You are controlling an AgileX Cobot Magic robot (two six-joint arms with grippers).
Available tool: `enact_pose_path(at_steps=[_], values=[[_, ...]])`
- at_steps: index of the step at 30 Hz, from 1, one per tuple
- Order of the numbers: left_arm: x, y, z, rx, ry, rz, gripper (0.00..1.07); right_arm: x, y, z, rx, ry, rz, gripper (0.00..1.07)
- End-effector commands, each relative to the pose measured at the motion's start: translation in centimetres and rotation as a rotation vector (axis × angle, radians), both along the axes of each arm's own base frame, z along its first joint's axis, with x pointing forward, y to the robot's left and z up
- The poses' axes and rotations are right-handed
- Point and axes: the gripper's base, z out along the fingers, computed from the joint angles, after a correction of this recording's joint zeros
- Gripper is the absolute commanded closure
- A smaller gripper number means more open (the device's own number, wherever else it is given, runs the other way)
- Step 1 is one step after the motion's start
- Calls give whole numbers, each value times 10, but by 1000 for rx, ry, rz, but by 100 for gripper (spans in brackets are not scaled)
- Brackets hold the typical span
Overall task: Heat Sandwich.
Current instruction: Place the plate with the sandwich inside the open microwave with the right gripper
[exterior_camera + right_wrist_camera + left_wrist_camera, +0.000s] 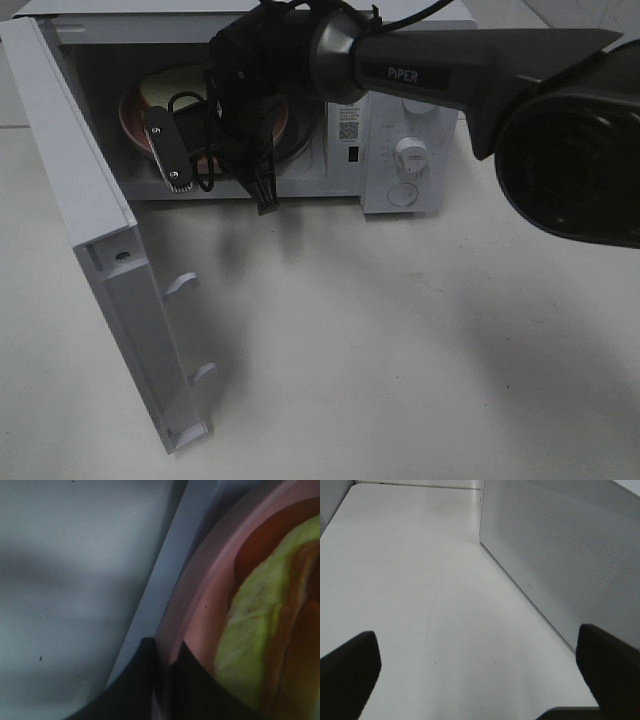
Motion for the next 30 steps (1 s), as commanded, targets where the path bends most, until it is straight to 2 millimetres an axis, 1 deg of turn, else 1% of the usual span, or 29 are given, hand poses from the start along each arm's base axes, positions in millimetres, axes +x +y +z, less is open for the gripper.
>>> enact_pose_path(at_steps=[1, 4, 7, 8, 9, 12, 13, 14, 16, 17, 18, 22, 24, 26, 30], values=[[-2, 0, 0, -1, -23, -10, 7, 4, 4, 5, 31, -33, -10, 104], [-2, 0, 0, -1, -23, -10, 7, 5, 4, 4, 45, -29, -30, 101], [-2, 0, 0, -1, -23, -10, 7, 6, 5, 2, 63, -21, -66, 94], [-2, 0, 0, -1, -23, -10, 7, 6, 5, 1, 71, -14, -81, 87], [-2, 0, 0, -1, -23, -10, 7, 6, 5, 1, 71, -14, -81, 87], [-2, 0, 0, -1, -23, -10, 7, 6, 5, 1, 88, -6, -110, 74], [-2, 0, 0, -1, -23, -10, 7, 5, 4, 0, 86, -1, -116, 65], [-2, 0, 0, -1, -23, -10, 7, 5, 4, 0, 86, -1, -116, 65], [-2, 0, 0, -1, -23, -10, 7, 4, 3, 0, 74, 10, -122, 55], [-2, 0, 0, -1, -23, -10, 7, 4, 2, 1, 70, 19, -133, 49], [-2, 0, 0, -1, -23, -10, 7, 4, 2, 1, 70, 19, -133, 49], [-2, 0, 0, -1, -23, -10, 7, -3, -3, 3, 75, 25, -133, 38], [-2, 0, 0, -1, -23, -10, 7, -4, -4, 7, 85, 17, -127, 37], [-2, 0, 0, -1, -23, -10, 7, -11, -8, 10, 109, 1, -108, 34], [-2, 0, 0, -1, -23, -10, 7, -20, -14, 12, 118, 1, -97, 31]])
